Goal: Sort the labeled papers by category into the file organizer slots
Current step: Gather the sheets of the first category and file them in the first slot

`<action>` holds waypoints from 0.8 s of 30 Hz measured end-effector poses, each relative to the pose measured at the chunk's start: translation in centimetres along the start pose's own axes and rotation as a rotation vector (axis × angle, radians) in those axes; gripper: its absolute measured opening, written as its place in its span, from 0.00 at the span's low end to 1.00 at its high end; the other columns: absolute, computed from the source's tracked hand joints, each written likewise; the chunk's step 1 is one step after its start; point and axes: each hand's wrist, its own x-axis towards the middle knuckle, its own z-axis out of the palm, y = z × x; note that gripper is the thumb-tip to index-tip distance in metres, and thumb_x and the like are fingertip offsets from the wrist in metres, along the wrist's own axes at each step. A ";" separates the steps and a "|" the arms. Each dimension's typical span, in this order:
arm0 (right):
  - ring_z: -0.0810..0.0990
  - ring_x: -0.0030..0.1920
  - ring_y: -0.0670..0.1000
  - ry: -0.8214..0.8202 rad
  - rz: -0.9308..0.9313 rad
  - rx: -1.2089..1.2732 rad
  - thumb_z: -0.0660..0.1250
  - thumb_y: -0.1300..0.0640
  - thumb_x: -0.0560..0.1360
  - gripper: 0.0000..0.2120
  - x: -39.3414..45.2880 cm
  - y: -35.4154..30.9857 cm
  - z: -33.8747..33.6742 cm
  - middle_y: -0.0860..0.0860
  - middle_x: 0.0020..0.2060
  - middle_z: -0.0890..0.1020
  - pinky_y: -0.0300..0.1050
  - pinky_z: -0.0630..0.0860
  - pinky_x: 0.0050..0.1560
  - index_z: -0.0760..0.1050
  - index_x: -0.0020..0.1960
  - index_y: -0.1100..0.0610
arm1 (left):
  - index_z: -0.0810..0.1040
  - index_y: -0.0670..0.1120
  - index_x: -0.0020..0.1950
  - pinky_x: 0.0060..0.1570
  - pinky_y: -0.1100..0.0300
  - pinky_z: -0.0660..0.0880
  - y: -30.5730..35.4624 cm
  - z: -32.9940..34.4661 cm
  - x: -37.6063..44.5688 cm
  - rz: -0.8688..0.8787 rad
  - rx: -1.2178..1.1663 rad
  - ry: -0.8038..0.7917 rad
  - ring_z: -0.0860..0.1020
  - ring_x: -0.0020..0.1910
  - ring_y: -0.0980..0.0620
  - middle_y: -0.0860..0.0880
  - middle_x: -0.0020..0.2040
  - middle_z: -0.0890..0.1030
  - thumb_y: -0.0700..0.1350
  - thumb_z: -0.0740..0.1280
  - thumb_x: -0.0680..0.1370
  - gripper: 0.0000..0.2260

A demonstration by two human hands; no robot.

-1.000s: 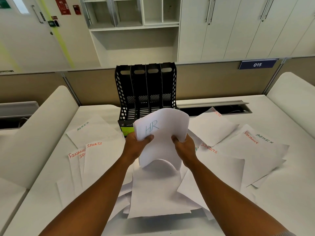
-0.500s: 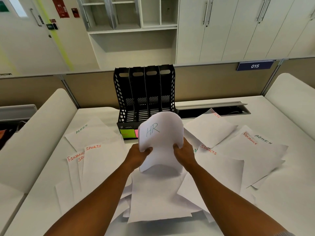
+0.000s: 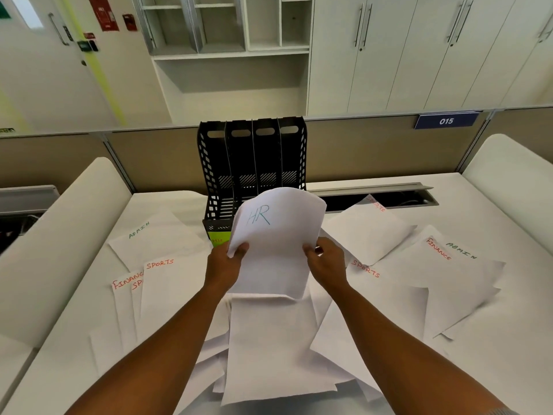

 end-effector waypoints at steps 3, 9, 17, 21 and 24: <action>0.82 0.38 0.52 -0.028 -0.014 0.077 0.67 0.54 0.77 0.10 0.4 -1.1 0.3 0.56 0.42 0.84 0.47 0.81 0.42 0.81 0.48 0.62 | 0.74 0.51 0.53 0.40 0.60 0.77 0.0 -0.4 0.7 0.025 0.013 0.036 0.78 0.45 0.48 0.51 0.44 0.79 0.56 0.68 0.76 0.11; 0.81 0.28 0.44 -0.249 0.015 0.111 0.68 0.55 0.76 0.05 2.1 -3.7 0.7 0.52 0.42 0.84 0.36 0.80 0.32 0.80 0.49 0.56 | 0.77 0.48 0.60 0.51 0.50 0.80 -0.6 -2.2 2.6 0.021 -0.006 0.083 0.80 0.49 0.46 0.48 0.51 0.81 0.58 0.67 0.75 0.19; 0.79 0.24 0.42 -0.157 -0.044 0.241 0.67 0.59 0.76 0.05 4.8 -8.9 1.9 0.52 0.38 0.82 0.32 0.75 0.28 0.79 0.51 0.59 | 0.71 0.49 0.66 0.53 0.56 0.74 -1.9 -3.6 5.3 -0.124 -0.121 0.322 0.77 0.58 0.46 0.48 0.62 0.78 0.57 0.63 0.78 0.20; 0.80 0.25 0.45 -0.007 -0.099 0.288 0.66 0.60 0.77 0.03 6.0 -11.5 3.1 0.51 0.36 0.82 0.36 0.77 0.27 0.78 0.47 0.59 | 0.71 0.47 0.68 0.58 0.54 0.72 -4.6 -3.6 5.2 -0.189 0.072 0.232 0.76 0.62 0.45 0.45 0.65 0.77 0.53 0.64 0.79 0.19; 0.83 0.31 0.53 0.084 -0.154 0.239 0.64 0.59 0.77 0.07 6.8 -12.8 4.6 0.56 0.38 0.82 0.42 0.80 0.29 0.75 0.41 0.62 | 0.70 0.46 0.70 0.63 0.51 0.71 -6.7 -3.2 5.0 -0.142 0.345 0.082 0.72 0.67 0.43 0.43 0.68 0.74 0.53 0.67 0.77 0.24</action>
